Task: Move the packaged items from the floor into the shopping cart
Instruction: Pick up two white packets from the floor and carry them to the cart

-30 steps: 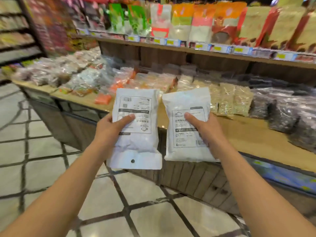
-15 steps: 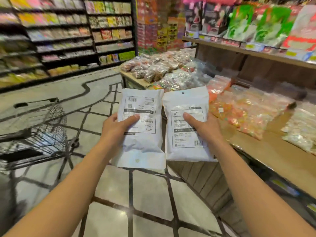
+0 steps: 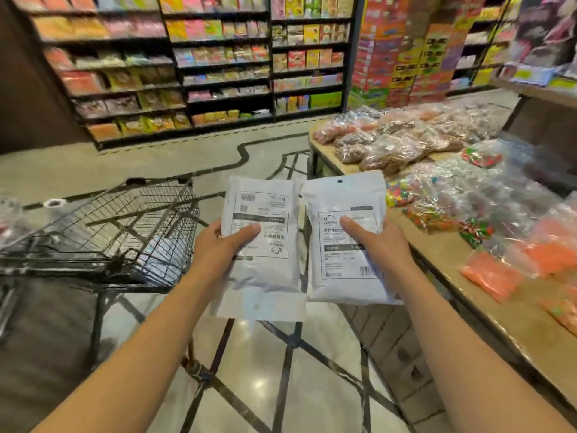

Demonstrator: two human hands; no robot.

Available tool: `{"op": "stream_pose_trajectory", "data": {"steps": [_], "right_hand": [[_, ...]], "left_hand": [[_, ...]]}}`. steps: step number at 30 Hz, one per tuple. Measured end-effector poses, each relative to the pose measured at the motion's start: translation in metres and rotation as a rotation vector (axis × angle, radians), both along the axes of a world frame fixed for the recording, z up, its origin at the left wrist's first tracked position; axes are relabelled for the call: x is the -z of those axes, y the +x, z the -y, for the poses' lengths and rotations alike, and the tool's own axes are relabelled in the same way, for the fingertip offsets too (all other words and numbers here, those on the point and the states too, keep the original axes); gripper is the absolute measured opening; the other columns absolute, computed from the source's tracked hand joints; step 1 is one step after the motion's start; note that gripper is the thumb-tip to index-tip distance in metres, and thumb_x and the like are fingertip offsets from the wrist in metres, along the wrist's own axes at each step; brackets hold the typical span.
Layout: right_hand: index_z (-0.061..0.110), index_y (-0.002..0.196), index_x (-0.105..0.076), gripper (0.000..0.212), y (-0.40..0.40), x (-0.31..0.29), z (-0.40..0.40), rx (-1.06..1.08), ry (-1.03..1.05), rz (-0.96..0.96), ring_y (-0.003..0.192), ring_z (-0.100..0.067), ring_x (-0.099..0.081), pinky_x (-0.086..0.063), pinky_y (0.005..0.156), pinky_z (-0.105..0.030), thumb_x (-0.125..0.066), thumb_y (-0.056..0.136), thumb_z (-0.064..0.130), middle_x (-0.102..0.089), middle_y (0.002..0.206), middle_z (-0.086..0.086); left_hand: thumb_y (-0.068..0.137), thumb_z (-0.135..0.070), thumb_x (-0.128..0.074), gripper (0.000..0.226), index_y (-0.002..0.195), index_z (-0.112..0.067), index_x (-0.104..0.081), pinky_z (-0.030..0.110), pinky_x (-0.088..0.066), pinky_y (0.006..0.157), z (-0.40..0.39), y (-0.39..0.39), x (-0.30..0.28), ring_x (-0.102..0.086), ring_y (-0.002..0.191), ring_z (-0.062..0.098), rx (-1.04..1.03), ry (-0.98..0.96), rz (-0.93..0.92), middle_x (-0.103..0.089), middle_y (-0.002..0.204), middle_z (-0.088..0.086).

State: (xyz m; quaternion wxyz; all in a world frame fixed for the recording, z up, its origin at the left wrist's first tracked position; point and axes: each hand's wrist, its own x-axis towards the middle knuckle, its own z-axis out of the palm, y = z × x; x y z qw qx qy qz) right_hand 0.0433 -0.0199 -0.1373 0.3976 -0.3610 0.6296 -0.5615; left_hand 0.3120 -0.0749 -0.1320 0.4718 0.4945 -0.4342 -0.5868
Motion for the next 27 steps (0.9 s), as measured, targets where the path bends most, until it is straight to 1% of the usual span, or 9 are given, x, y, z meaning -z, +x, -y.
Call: {"op": "stream_pose_trajectory", "data": {"steps": [3,7,9,12,14,18,22,24,27], "right_hand": [[0.030,0.114,-0.074,0.035,0.000,0.003,0.063,-0.056,0.008,0.002,0.096,-0.021,-0.079,-0.063,0.089,-0.052,-0.087,0.083,0.041,-0.081,0.107,0.007],[0.024,0.116,-0.075,0.037,0.012,0.011,0.144,-0.129,0.029,-0.022,0.095,-0.021,-0.079,-0.064,0.086,-0.048,-0.086,0.084,0.039,-0.082,0.105,0.004],[0.024,0.116,-0.075,0.040,0.023,0.017,0.186,-0.170,0.037,-0.028,0.095,-0.022,-0.079,-0.064,0.086,-0.049,-0.087,0.082,0.041,-0.082,0.104,0.003],[0.027,0.115,-0.075,0.055,0.045,0.028,0.251,-0.212,0.062,-0.068,0.093,-0.022,-0.079,-0.064,0.087,-0.052,-0.088,0.070,0.055,-0.082,0.104,0.004],[0.028,0.112,-0.075,0.056,0.063,0.034,0.296,-0.255,0.065,-0.107,0.091,-0.020,-0.079,-0.065,0.085,-0.049,-0.087,0.068,0.060,-0.082,0.102,0.006],[0.026,0.104,-0.073,0.030,0.107,0.040,0.387,-0.336,0.062,-0.163,0.079,-0.009,-0.079,-0.061,0.067,-0.028,-0.085,0.083,0.043,-0.081,0.086,0.014],[0.026,0.109,-0.073,0.040,0.153,0.045,0.470,-0.380,0.091,-0.193,0.084,-0.014,-0.079,-0.063,0.076,-0.037,-0.087,0.079,0.049,-0.082,0.092,0.008],[0.027,0.108,-0.072,0.036,0.176,0.047,0.507,-0.408,0.105,-0.194,0.084,-0.014,-0.079,-0.063,0.076,-0.036,-0.086,0.081,0.046,-0.081,0.093,0.007],[0.029,0.107,-0.071,0.032,0.210,0.050,0.556,-0.494,0.116,-0.233,0.084,-0.013,-0.079,-0.063,0.073,-0.033,-0.085,0.083,0.044,-0.081,0.094,0.006]], "left_hand": [[0.082,-0.010,-0.083,0.029,0.108,-0.016,-0.072,0.033,-0.063,0.064,0.047,0.008,0.005,-0.080,0.084,0.025,-0.071,0.015,0.005,-0.082,0.094,0.006],[0.083,-0.012,-0.083,0.022,0.099,-0.020,-0.070,0.027,-0.060,0.055,0.104,0.023,0.010,-0.078,0.070,0.016,-0.160,0.011,0.025,-0.081,0.078,-0.003],[0.083,-0.013,-0.083,0.022,0.101,-0.020,-0.071,0.032,-0.062,0.063,0.134,0.035,0.015,-0.079,0.075,0.019,-0.187,0.026,0.031,-0.082,0.083,-0.001],[0.080,-0.015,-0.085,0.024,0.100,-0.020,-0.073,0.043,-0.062,0.078,0.186,0.059,0.027,-0.079,0.084,0.028,-0.254,0.051,0.024,-0.082,0.091,0.006],[0.079,-0.016,-0.086,0.026,0.100,-0.021,-0.072,0.043,-0.063,0.077,0.222,0.076,0.036,-0.079,0.084,0.028,-0.297,0.061,0.013,-0.082,0.090,0.005],[0.079,-0.019,-0.087,0.031,0.107,-0.021,-0.072,0.049,-0.064,0.078,0.298,0.118,0.052,-0.079,0.086,0.031,-0.366,0.110,-0.018,-0.082,0.096,0.008],[0.077,-0.024,-0.088,0.034,0.107,-0.024,-0.071,0.049,-0.063,0.082,0.363,0.162,0.065,-0.079,0.086,0.029,-0.448,0.155,-0.016,-0.081,0.098,0.007],[0.077,-0.025,-0.089,0.038,0.110,-0.022,-0.071,0.047,-0.063,0.081,0.389,0.182,0.071,-0.079,0.085,0.028,-0.487,0.170,-0.023,-0.081,0.098,0.006],[0.079,-0.024,-0.087,0.035,0.111,-0.021,-0.073,0.052,-0.063,0.079,0.416,0.211,0.080,-0.079,0.086,0.028,-0.542,0.188,-0.049,-0.082,0.097,0.006]]}}
